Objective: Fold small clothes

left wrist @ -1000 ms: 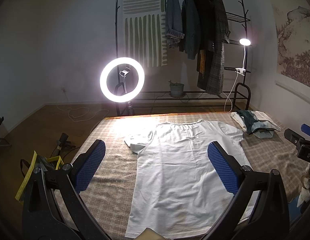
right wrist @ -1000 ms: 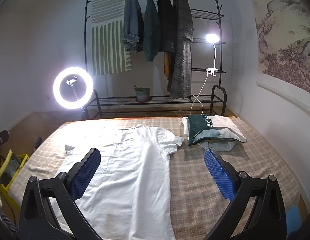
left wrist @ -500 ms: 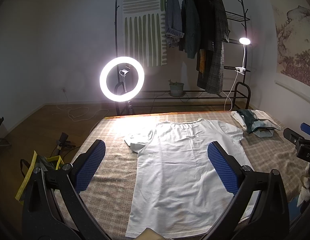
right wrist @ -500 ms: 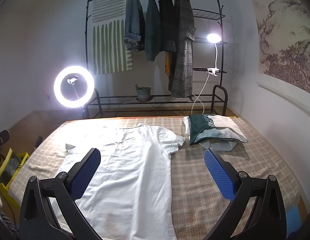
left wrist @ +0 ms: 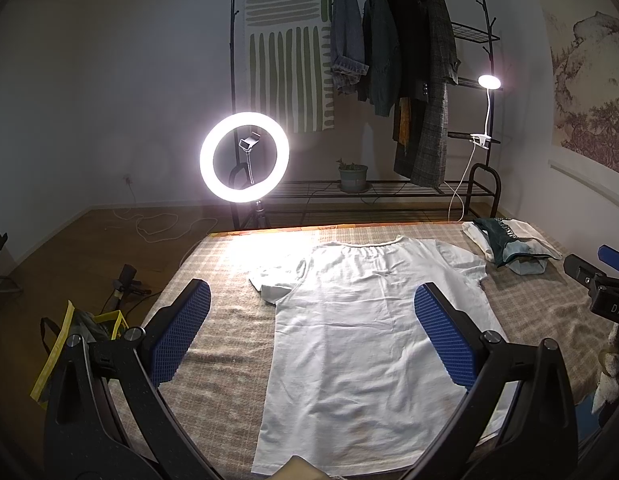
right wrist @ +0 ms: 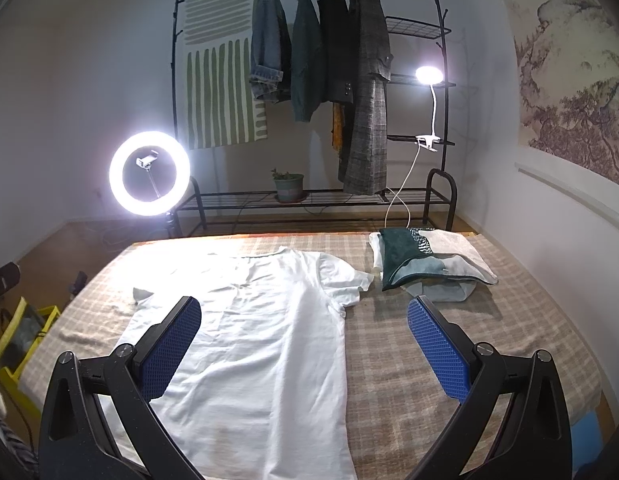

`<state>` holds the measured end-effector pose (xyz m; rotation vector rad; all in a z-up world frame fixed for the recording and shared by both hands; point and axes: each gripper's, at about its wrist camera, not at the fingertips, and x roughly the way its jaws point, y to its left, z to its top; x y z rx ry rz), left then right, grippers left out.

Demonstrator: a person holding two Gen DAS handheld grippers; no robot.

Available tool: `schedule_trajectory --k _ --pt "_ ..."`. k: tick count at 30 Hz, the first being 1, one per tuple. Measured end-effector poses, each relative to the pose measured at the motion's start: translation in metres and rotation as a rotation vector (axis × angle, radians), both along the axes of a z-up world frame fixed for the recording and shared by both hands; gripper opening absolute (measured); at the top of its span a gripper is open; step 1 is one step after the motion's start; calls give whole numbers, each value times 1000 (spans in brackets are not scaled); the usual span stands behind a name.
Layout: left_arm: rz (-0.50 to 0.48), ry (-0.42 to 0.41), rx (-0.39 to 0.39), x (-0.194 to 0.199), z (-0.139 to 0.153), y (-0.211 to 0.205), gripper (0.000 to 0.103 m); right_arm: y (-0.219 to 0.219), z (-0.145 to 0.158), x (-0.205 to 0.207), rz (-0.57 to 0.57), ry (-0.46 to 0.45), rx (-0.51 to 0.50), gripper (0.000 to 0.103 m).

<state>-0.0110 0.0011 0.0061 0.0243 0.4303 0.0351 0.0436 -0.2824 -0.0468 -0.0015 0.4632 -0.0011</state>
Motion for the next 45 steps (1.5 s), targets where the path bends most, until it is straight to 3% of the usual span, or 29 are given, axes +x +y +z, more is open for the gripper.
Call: schedule_trajectory --k 23,35,38,45 --pt "59 47 17 6 -22 25 103 29 -5 19 77 17 -8 103" --pt "129 167 -8 16 -72 64 103 78 -2 58 233 40 -68 103" --pt "144 236 -62 16 -92 75 97 97 -1 79 288 61 -81 103" --pt "188 446 -308 12 -162 102 72 152 -9 133 451 167 -33 100"
